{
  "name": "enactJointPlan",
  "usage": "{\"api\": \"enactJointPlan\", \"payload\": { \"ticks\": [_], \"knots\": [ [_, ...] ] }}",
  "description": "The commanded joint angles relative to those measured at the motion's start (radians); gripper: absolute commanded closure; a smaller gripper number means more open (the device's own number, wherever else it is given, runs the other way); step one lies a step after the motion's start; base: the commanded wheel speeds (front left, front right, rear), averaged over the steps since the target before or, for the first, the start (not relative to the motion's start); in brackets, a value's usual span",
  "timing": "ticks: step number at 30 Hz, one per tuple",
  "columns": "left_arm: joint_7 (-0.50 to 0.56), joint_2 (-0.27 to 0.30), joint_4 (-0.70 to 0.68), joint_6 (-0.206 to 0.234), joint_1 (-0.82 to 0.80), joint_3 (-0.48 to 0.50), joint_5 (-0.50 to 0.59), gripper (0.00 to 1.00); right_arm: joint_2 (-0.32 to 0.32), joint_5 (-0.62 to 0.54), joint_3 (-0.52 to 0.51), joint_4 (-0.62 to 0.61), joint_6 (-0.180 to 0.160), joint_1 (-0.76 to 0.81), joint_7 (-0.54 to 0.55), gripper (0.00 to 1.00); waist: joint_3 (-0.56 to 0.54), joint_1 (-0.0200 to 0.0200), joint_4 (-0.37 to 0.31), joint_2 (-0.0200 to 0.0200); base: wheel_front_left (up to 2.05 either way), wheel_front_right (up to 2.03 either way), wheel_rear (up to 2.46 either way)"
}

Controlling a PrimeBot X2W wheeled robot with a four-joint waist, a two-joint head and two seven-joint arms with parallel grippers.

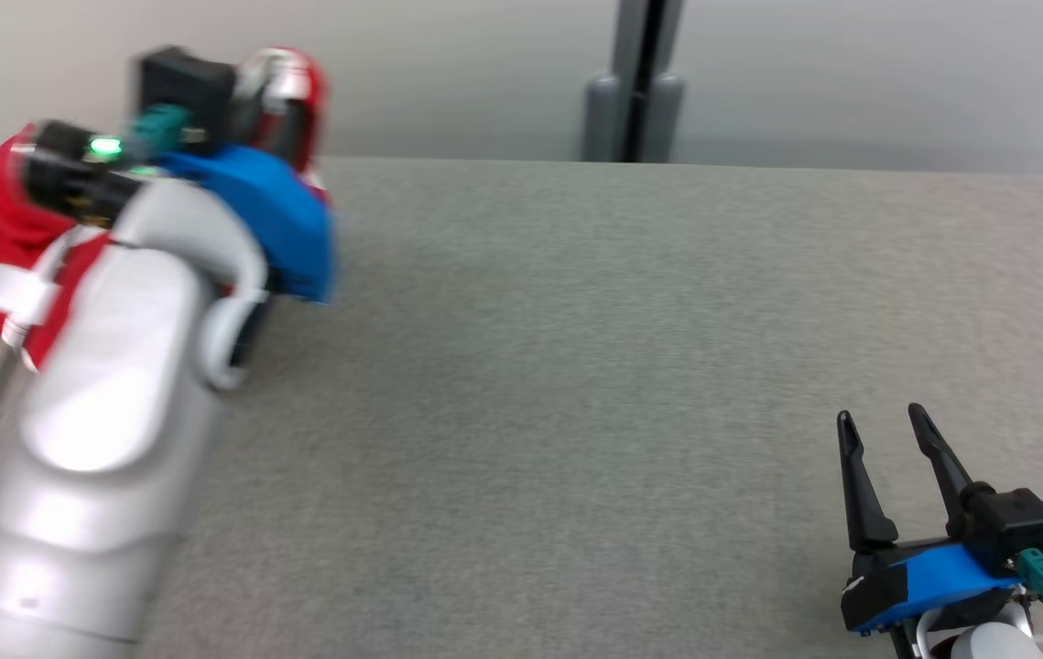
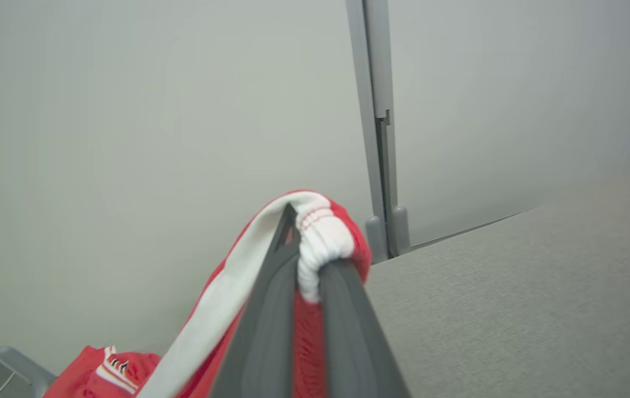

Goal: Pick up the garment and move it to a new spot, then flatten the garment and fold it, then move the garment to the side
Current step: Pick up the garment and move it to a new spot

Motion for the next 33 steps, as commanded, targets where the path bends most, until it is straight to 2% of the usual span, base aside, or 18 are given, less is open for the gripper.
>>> {"api": "enactJointPlan", "payload": {
  "ticks": [1,6,9,14,20,21,22,23,24,27,33],
  "knots": [
    [0.011,-0.040,-0.024,0.006,0.019,-0.018,-0.009,1.00,-0.004,0.007,-0.005,0.004,0.000,0.012,-0.001,0.00,-0.040,0.0002,-0.053,0.0000,0.00,0.00,0.00],
    [0.034,-0.187,-0.039,0.002,0.046,-0.119,-0.008,1.00,-0.004,0.026,-0.004,0.010,0.000,0.005,-0.001,0.00,-0.024,0.0002,-0.124,0.0000,0.00,0.00,0.00],
    [0.014,-0.246,0.001,0.001,0.068,-0.180,-0.024,1.00,-0.004,0.039,0.010,0.016,0.000,-0.010,-0.001,0.00,-0.002,0.0002,-0.170,0.0000,0.00,0.00,0.00],
    [-0.032,-0.273,0.047,0.018,0.086,-0.304,-0.087,1.00,-0.003,0.066,0.048,0.024,0.000,-0.038,-0.001,0.00,0.045,0.0002,-0.251,0.0000,0.00,0.00,0.00],
    [-0.069,-0.271,0.076,0.079,0.061,-0.469,-0.181,1.00,-0.003,0.087,0.059,0.035,0.000,-0.051,-0.001,0.00,0.090,0.0002,-0.294,0.0000,0.00,0.00,0.00],
    [-0.075,-0.272,0.089,0.087,0.057,-0.486,-0.190,0.90,-0.003,0.090,0.060,0.036,0.000,-0.052,-0.001,0.00,0.095,0.0002,-0.297,0.0000,0.00,0.00,0.00],
    [-0.079,-0.272,0.104,0.094,0.053,-0.506,-0.197,0.55,-0.004,0.093,0.059,0.037,0.000,-0.054,-0.001,0.00,0.098,0.0002,-0.298,0.0000,0.00,0.00,0.00],
    [-0.084,-0.272,0.122,0.102,0.047,-0.522,-0.200,0.09,-0.003,0.095,0.059,0.039,0.000,-0.056,-0.001,0.00,0.100,0.0002,-0.299,0.0000,0.00,0.00,0.00],
    [-0.091,-0.272,0.141,0.109,0.039,-0.540,-0.200,0.00,-0.003,0.096,0.057,0.040,0.000,-0.058,-0.001,0.00,0.102,0.0002,-0.299,0.0000,0.00,0.00,0.00],
    [-0.108,-0.272,0.181,0.118,0.033,-0.580,-0.213,0.00,-0.003,0.100,0.051,0.042,0.000,-0.059,-0.001,0.00,0.105,0.0002,-0.291,0.0000,0.00,0.00,0.00],
    [-0.118,-0.273,0.215,0.096,0.024,-0.666,-0.242,0.00,-0.004,0.092,0.042,0.047,0.000,-0.063,-0.001,0.00,0.099,0.0002,-0.258,0.0000,0.00,0.00,0.00]
  ]
}}
